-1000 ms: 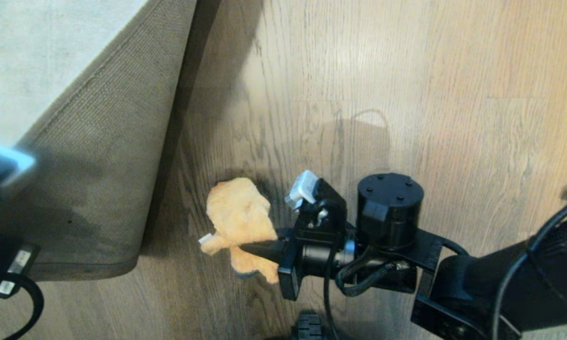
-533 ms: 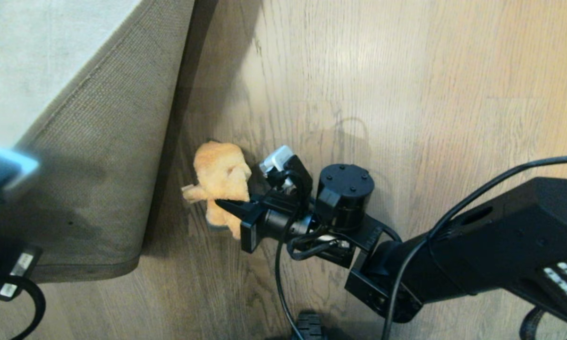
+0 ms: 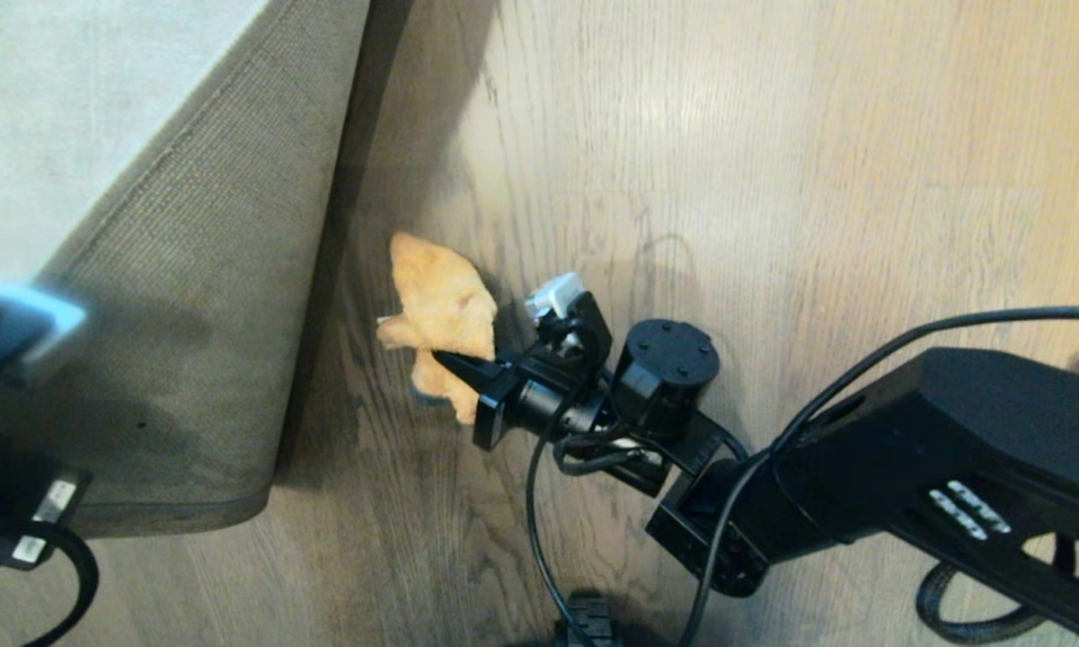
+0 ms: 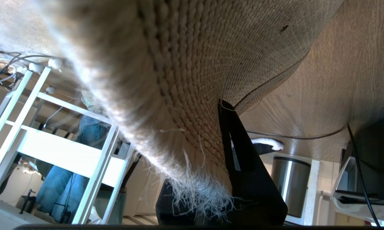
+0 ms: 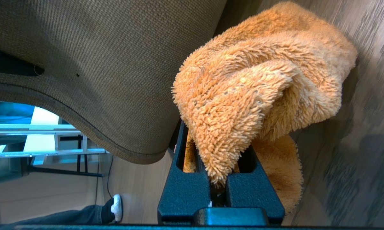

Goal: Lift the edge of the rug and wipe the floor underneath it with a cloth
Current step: Wipe the floor under the carpet with a rag

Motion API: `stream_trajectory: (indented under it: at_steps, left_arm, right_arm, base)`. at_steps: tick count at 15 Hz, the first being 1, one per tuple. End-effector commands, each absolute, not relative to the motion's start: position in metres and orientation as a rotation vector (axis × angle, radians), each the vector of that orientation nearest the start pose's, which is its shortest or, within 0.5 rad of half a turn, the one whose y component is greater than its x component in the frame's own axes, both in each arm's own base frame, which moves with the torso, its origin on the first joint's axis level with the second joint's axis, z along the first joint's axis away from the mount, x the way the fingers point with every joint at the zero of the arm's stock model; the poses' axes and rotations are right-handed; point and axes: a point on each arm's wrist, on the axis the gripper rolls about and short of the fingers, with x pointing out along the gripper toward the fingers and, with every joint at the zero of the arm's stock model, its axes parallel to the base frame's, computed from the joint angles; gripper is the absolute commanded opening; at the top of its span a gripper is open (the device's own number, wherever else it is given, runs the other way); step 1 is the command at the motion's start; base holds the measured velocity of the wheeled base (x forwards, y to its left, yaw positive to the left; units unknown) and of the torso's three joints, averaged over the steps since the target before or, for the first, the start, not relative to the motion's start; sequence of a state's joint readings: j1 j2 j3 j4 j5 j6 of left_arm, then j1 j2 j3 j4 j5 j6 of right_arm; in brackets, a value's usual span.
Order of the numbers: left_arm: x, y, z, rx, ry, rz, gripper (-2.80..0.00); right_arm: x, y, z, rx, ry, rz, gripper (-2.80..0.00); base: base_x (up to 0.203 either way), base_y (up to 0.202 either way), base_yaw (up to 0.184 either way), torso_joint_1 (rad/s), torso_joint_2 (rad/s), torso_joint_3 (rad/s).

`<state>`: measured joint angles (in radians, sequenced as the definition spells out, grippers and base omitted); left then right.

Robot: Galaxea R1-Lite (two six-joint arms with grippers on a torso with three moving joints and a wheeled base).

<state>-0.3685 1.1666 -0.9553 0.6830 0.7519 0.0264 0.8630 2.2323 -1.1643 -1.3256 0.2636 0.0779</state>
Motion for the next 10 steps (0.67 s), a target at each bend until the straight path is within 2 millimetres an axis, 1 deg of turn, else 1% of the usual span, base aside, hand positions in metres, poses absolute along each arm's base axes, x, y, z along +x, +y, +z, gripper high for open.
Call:
stream_trajectory:
  at_steps: [1,4,6,8,10]
  left_arm:
    - [0.127,-0.032,0.237,0.51,0.776,0.351,-2.8]
    - [0.127,-0.033,0.237,0.51,0.777,0.351,-2.8]
    - [0.127,-0.033,0.237,0.51,0.776,0.351,-2.8]
    - [0.127,-0.033,0.236,0.512,0.777,0.35,-2.8]
    - [0.127,-0.033,0.236,0.511,0.778,0.349,-2.8]
  right_arm:
    - [0.277,0.34,0.13,0.141,-0.188,1.141,-2.8]
    - [0.278,0.341,0.117,0.127,-0.153,1.139,-2.8]
    - [0.285,0.337,0.114,0.122,-0.144,1.12,-2.8]
    - [0.299,0.324,0.116,0.119,-0.15,1.076,-2.8]
    - [0.32,0.303,0.119,0.113,-0.16,1.008,-2.8]
  base:
    - [0.0,0.0,0.0,0.0,0.0,0.0]
    - [0.0,0.0,0.0,0.0,0.0,0.0]
    - [0.0,0.0,0.0,0.0,0.0,0.0]
    - [0.0,0.0,0.0,0.0,0.0,0.0]
    - [0.0,0.0,0.0,0.0,0.0,0.0]
